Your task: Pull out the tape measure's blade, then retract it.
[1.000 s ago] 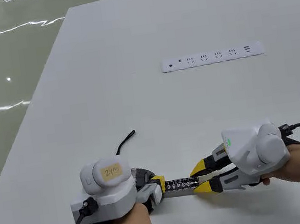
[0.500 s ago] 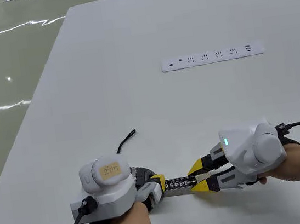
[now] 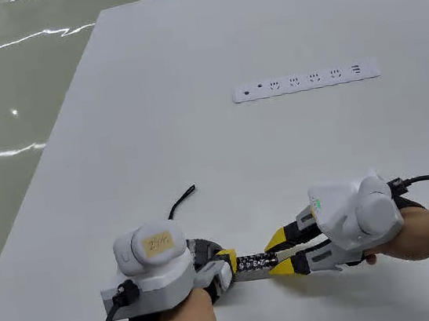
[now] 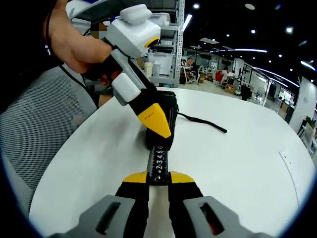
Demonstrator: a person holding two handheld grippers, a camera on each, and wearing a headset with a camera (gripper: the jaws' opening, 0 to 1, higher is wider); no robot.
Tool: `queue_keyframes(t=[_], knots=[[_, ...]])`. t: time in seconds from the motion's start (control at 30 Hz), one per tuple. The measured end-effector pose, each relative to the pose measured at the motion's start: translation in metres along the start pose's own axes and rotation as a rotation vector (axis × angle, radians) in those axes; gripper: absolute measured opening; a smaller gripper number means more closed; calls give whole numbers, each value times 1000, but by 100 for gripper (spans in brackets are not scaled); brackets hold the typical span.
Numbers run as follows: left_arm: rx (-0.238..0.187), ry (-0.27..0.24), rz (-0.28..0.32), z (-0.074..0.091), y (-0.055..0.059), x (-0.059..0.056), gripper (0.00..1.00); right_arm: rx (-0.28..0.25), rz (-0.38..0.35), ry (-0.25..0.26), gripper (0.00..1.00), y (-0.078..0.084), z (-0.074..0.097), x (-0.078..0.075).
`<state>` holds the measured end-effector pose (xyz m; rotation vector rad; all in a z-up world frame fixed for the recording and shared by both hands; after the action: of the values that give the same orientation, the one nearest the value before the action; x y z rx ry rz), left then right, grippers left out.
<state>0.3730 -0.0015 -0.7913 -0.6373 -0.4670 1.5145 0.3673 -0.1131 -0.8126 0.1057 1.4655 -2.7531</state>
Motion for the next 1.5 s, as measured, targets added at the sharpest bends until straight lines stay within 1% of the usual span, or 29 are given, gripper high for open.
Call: queue_keyframes(t=[0.83,1.5], knots=[[3,7,6,0,-1,-1,58,-2,3,-4,14,-7,-10,0],[4,13,9,2,0,1,58,-4,4,-11,14,-15,-22,0]])
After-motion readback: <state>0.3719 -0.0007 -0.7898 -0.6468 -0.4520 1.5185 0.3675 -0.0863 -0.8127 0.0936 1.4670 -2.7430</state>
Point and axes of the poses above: the centre of the closed fingertips' face, and the gripper's own axes: z roughly backward along the fingers, x roughly to its left, y roughly out of its underside, the point moved 2 cm from there along z, roughly backward along the fingers, and after that the axes turned 1 degree about y, right-handed, at the moved point
